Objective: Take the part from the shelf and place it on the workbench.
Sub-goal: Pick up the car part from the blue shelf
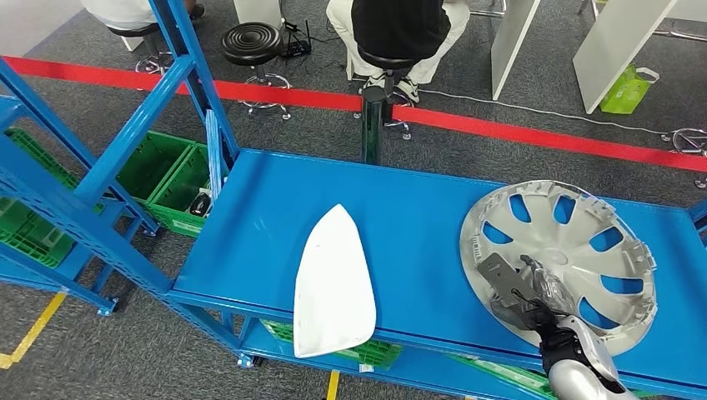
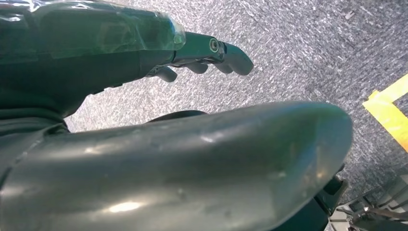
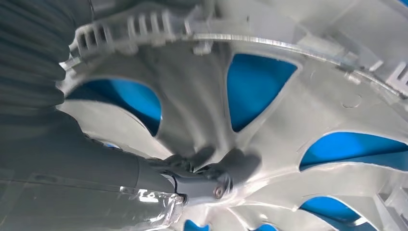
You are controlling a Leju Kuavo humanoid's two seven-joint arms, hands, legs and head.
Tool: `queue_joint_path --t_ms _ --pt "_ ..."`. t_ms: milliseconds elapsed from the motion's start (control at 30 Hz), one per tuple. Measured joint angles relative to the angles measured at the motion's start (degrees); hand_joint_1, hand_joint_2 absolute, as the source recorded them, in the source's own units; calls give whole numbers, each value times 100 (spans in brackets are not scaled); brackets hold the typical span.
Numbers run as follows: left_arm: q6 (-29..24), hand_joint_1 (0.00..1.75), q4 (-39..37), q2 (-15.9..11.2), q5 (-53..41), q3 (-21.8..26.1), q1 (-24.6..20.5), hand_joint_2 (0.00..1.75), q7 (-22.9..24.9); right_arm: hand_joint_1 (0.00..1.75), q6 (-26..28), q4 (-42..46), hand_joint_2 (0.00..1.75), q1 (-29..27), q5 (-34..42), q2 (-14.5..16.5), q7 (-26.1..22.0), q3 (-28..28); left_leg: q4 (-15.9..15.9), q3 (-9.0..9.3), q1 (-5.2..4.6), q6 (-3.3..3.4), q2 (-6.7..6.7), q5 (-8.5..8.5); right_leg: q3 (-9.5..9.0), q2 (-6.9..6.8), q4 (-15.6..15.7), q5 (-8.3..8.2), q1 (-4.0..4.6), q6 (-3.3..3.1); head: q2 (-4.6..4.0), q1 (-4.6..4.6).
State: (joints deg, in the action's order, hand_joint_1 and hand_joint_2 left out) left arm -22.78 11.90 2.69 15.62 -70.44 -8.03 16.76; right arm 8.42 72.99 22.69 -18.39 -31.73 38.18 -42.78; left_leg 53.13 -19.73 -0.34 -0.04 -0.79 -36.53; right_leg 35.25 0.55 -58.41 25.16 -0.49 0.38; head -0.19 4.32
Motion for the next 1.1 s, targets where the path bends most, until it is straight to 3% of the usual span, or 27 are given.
queue_joint_path --t_ms 533,700,1100 --pt "-84 0 -1 2 -5 0 1 0 0 175 769 -225 175 -282 494 -515 -29 629 -1 5 -5 27 -17 15 -45 -29 41 -16 -4 24 1 -1" --pt "-161 0 -1 2 30 0 4 0 0 175 1123 -140 175 -443 544 -613 -244 828 0 1 -5 29 12 14 -43 -26 41 -16 -10 24 1 -2" --pt "-334 0 -5 2 105 6 11 0 0 175 1746 1520 175 -319 650 -893 -522 1563 -1 -3 -10 42 149 6 -11 36 29 -29 -36 44 1 -4"
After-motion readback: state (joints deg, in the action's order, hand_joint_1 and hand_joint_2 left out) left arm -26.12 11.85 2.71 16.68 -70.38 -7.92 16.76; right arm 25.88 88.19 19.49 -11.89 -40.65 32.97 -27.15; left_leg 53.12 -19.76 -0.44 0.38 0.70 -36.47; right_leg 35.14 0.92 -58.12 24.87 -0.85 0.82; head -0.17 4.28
